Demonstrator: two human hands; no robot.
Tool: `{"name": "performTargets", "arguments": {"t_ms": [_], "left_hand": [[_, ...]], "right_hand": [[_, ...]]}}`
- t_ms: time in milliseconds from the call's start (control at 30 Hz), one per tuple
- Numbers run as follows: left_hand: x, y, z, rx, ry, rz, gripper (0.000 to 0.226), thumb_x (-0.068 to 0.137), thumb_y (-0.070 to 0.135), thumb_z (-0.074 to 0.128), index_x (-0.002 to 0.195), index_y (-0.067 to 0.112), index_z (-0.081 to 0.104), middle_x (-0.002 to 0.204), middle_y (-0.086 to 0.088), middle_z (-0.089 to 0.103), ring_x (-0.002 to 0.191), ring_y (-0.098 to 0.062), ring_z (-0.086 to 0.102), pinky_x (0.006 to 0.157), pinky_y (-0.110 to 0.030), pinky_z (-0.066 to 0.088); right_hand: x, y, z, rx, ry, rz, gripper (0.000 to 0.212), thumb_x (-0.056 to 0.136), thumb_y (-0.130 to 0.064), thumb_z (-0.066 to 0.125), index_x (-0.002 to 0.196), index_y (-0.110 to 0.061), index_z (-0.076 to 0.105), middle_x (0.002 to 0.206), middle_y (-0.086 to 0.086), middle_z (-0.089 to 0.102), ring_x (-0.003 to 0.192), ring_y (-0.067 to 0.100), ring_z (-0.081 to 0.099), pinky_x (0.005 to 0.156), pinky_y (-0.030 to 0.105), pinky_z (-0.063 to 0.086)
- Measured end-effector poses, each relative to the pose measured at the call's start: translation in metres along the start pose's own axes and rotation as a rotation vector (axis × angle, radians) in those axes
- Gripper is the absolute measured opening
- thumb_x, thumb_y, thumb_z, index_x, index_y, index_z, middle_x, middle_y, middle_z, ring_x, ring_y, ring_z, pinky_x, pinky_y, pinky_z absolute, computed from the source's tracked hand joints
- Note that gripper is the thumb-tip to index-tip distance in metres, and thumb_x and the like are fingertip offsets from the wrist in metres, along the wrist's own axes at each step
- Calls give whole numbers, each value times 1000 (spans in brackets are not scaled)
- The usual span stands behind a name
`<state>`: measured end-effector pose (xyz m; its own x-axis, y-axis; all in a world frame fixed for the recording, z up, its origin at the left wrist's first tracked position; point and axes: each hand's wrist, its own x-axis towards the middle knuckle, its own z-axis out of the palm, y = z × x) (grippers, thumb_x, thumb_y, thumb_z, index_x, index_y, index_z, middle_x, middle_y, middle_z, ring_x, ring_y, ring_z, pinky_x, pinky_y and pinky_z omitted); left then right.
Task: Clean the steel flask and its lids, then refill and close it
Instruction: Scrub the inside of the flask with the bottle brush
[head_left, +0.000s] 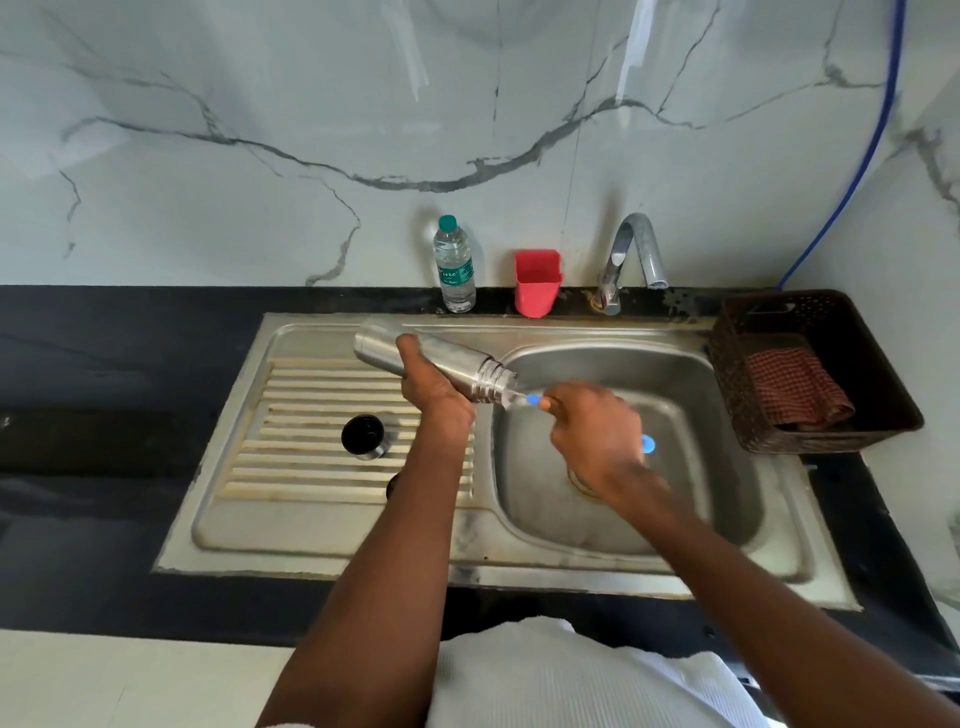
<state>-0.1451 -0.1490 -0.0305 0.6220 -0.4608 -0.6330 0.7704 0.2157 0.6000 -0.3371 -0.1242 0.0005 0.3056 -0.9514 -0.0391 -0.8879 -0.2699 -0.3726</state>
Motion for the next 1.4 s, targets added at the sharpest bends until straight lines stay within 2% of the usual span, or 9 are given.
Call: {"name": "performTargets", "arguments": {"t_ms": [267, 433, 533, 733, 867, 967, 1133, 1200, 1400], "left_hand": [[8, 13, -1, 22, -75, 54, 48, 84, 39, 75, 116, 4, 66, 92, -17, 72, 80, -35, 73, 81, -54, 64], [-3, 4, -3, 38, -3, 38, 54, 81, 43, 78, 119, 7, 65, 108, -18, 76, 96, -38, 77, 83, -56, 65], [-10, -3, 3, 53, -15, 40, 64, 69, 47, 79, 116, 4, 67, 102, -18, 76, 99, -43, 76, 81, -60, 64], [2, 7, -4, 14, -125, 9, 62, 79, 43, 76, 123, 0, 65, 95, -21, 69, 83, -38, 72, 80, -56, 62], [1, 9, -2, -35, -21, 12, 56, 78, 43, 79, 117, 5, 68, 101, -17, 74, 95, -39, 77, 84, -60, 63], [-3, -2, 3, -33, -20, -2, 60, 75, 45, 80, 118, 5, 68, 111, -22, 76, 101, -42, 76, 85, -61, 63], [5, 8, 8, 7, -119, 22, 55, 84, 42, 74, 121, 2, 66, 93, -18, 72, 79, -34, 73, 72, -47, 64], [9, 18, 4, 4, -146, 12, 46, 88, 41, 71, 115, 5, 65, 89, -15, 69, 73, -31, 72, 68, -42, 62], [6, 12, 4, 2, -99, 30, 49, 82, 42, 76, 113, 5, 66, 92, -16, 72, 79, -34, 74, 79, -49, 64]], "right_hand": [[23, 9, -23, 911, -725, 463, 37, 108, -38, 50, 95, -10, 70, 56, -4, 41, 41, 6, 25, 37, 19, 17], [10, 1, -7, 90, -110, -195, 22, 97, -38, 68, 87, -18, 72, 78, 5, 71, 72, 23, 63, 58, 31, 36], [9, -11, -3, -71, -46, -186, 16, 97, -30, 58, 91, -18, 69, 90, 10, 71, 85, 36, 64, 64, 34, 37], [21, 10, -24, 904, -722, 391, 32, 107, -34, 50, 89, -11, 64, 59, -4, 39, 43, 9, 27, 40, 20, 20], [12, 10, -25, 55, -195, -146, 22, 102, -40, 59, 92, -24, 71, 84, -3, 67, 72, 20, 62, 62, 32, 45], [2, -10, -19, -132, 20, -147, 14, 97, -31, 57, 97, -25, 69, 95, -2, 69, 89, 29, 65, 66, 35, 44], [27, 6, -24, 941, -766, 521, 29, 105, -32, 49, 85, -16, 63, 56, -6, 35, 41, 8, 27, 39, 22, 22], [24, 19, -27, 1006, -860, 506, 32, 106, -36, 50, 91, -11, 64, 58, -5, 35, 40, 6, 23, 35, 19, 19], [11, -4, -3, 201, -52, -137, 18, 92, -35, 73, 82, -20, 70, 69, 1, 66, 65, 20, 59, 56, 30, 42]]}}
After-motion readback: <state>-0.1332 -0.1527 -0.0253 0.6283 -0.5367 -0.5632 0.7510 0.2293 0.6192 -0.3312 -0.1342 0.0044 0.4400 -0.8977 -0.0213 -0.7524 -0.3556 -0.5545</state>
